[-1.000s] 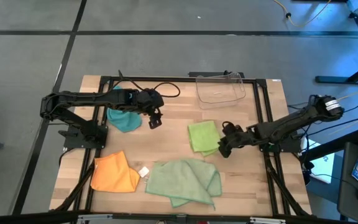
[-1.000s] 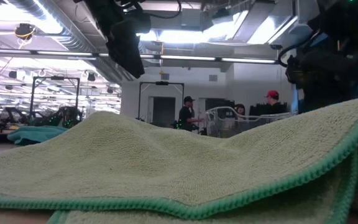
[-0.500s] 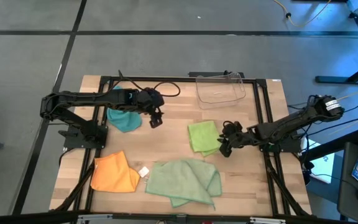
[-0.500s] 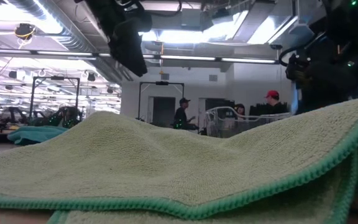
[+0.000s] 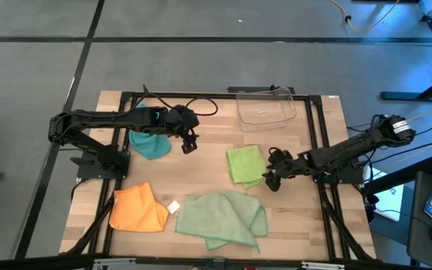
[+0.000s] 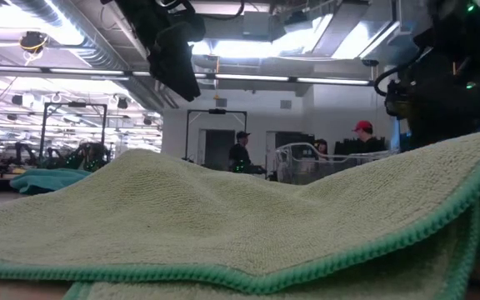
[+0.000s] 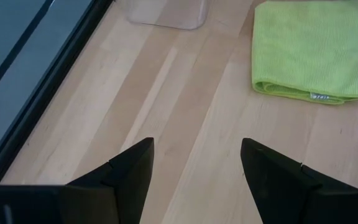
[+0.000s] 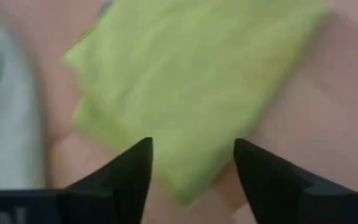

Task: Fold microfiber towels
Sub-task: Put the light green microfiber towel in the transparent bin

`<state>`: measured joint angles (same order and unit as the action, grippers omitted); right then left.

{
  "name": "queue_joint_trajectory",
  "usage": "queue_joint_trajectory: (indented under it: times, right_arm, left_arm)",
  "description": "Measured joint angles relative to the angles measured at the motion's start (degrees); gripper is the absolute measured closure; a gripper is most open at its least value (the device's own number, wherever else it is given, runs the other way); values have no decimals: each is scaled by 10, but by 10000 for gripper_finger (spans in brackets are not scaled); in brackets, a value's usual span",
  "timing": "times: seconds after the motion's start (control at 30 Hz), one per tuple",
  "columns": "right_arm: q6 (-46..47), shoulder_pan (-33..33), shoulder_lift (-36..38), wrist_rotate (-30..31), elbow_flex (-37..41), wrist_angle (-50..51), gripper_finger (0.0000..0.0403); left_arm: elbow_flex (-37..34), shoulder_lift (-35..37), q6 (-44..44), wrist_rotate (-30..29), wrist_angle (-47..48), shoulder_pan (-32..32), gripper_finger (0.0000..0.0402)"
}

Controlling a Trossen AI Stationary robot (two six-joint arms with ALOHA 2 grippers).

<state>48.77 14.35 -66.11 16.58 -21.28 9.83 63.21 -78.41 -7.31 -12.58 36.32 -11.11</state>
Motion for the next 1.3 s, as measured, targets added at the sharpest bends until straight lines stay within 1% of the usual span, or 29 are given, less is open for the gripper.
queue_joint_trajectory:
  times: [0.07, 0.13, 0.2, 0.33, 0.43, 0.63, 0.77, 0.9, 1.0, 1.1, 1.23, 1.3]
  right_arm:
    - [47, -11, 0, 16, 0, 13, 149]
    - [102, -29, 0, 11, 0, 26, 134]
    - [148, -49, -5, -13, 0, 38, 128]
    - [151, -89, -36, -73, -2, 24, 126]
    - [135, -118, -71, -99, -3, -41, 126]
    - [109, -167, -147, -184, -2, -192, 126]
    - [118, -185, -207, -201, -7, -250, 126]
    - [105, -187, -247, -203, -7, -347, 129]
    - [79, -186, -265, -204, -36, -327, 148]
    - [75, -186, -295, -204, -79, -273, 186]
    - [36, -186, -336, -206, -105, -300, 255]
    - [8, -187, -344, -205, -114, -304, 304]
  left_arm:
    - [0, 0, 0, 0, 0, 0, 166]
    - [0, 0, 0, 0, 0, 0, 166]
    - [0, 0, 4, 0, 1, 0, 166]
    - [0, 0, 4, 0, 1, 0, 166]
    - [0, 0, 4, 0, 0, 0, 166]
    - [0, 0, 4, 0, 0, 0, 166]
    - [0, 0, 4, 0, 1, 0, 166]
    - [0, 0, 4, 0, 1, 0, 166]
    - [0, 0, 5, 0, 1, 0, 166]
    - [0, 0, 5, 0, 2, 0, 166]
    - [0, 0, 5, 0, 2, 0, 166]
    - [0, 0, 5, 0, 2, 0, 166]
